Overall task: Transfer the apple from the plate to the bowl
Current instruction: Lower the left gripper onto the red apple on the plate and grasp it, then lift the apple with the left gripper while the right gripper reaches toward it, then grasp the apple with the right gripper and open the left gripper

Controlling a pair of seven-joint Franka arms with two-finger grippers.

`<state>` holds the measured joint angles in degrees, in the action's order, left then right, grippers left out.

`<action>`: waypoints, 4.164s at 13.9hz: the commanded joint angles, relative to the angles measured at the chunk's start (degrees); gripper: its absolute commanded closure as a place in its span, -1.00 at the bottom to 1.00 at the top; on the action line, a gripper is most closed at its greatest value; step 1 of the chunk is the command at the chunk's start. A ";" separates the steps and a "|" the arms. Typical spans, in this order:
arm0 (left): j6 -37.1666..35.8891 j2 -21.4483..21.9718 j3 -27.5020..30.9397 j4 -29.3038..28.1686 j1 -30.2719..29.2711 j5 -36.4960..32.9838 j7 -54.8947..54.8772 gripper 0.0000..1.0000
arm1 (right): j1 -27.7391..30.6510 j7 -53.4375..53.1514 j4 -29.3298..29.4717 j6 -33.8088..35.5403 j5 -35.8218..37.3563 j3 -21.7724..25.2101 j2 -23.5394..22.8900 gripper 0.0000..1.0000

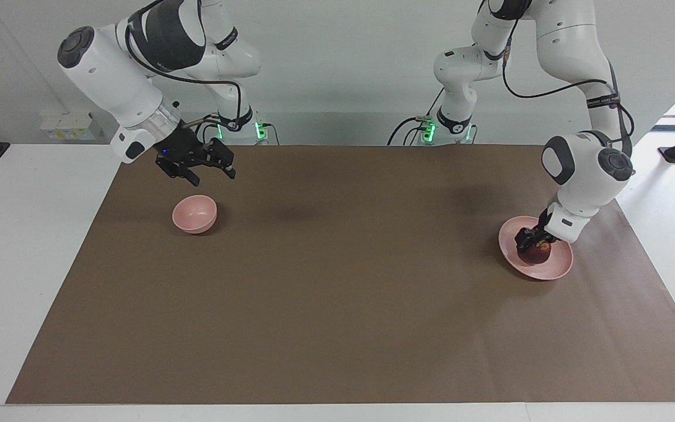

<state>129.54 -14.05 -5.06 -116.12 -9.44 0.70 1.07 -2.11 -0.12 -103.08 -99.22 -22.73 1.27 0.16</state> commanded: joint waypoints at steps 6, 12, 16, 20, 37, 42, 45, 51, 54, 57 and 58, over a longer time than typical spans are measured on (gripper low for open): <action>-9.29 0.78 -1.17 9.76 0.29 10.08 -0.02 1.00 | -1.84 -2.41 -1.25 -3.08 -13.56 -0.04 -4.02 -1.00; -9.21 3.68 -4.78 9.94 0.91 24.25 2.87 1.00 | -5.17 -25.43 -0.81 -3.78 -21.48 -0.04 -4.12 -1.00; -12.98 8.59 -7.32 9.95 0.91 30.75 7.70 1.00 | -7.98 -34.86 -0.37 -4.22 -22.62 -0.04 -5.34 -1.00; -14.57 9.92 -10.40 11.00 0.91 36.97 14.48 1.00 | -11.06 -44.50 1.64 -8.52 -24.02 -0.04 -6.92 -1.00; -4.03 16.07 -20.25 2.13 5.92 65.13 9.65 1.00 | -21.88 -77.23 7.81 -23.73 -25.52 -0.13 -11.59 -1.00; -4.73 18.62 -20.42 -1.12 7.50 65.13 5.78 1.00 | -25.30 -78.11 7.45 -23.65 -24.91 -0.04 -12.90 -1.00; -5.34 18.98 -20.42 -1.48 7.50 65.13 5.43 1.00 | -25.48 -78.11 7.37 -23.12 -24.99 -0.13 -13.17 -1.00; -5.43 18.98 -20.42 -1.48 7.94 64.95 5.25 1.00 | -25.84 -78.19 7.28 -22.60 -25.70 -0.04 -13.34 1.00; -5.43 18.98 -20.42 -1.48 7.94 64.95 5.34 1.00 | -25.66 -78.46 7.37 -22.51 -25.70 -0.04 -13.34 1.00; -5.70 18.98 -20.42 -1.39 7.94 64.86 5.43 1.00 | -25.66 -78.55 7.37 -22.51 -25.70 -0.13 -13.34 1.00; -5.78 18.98 -20.42 -1.31 7.94 64.86 5.60 0.38 | -25.75 -78.55 7.37 -22.51 -25.61 -0.04 -13.26 1.00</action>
<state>124.45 2.96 -25.80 -116.02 -2.37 64.28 7.51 -27.98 -77.11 -96.49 -121.69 -47.00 1.21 -12.67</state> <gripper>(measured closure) 0.344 0.260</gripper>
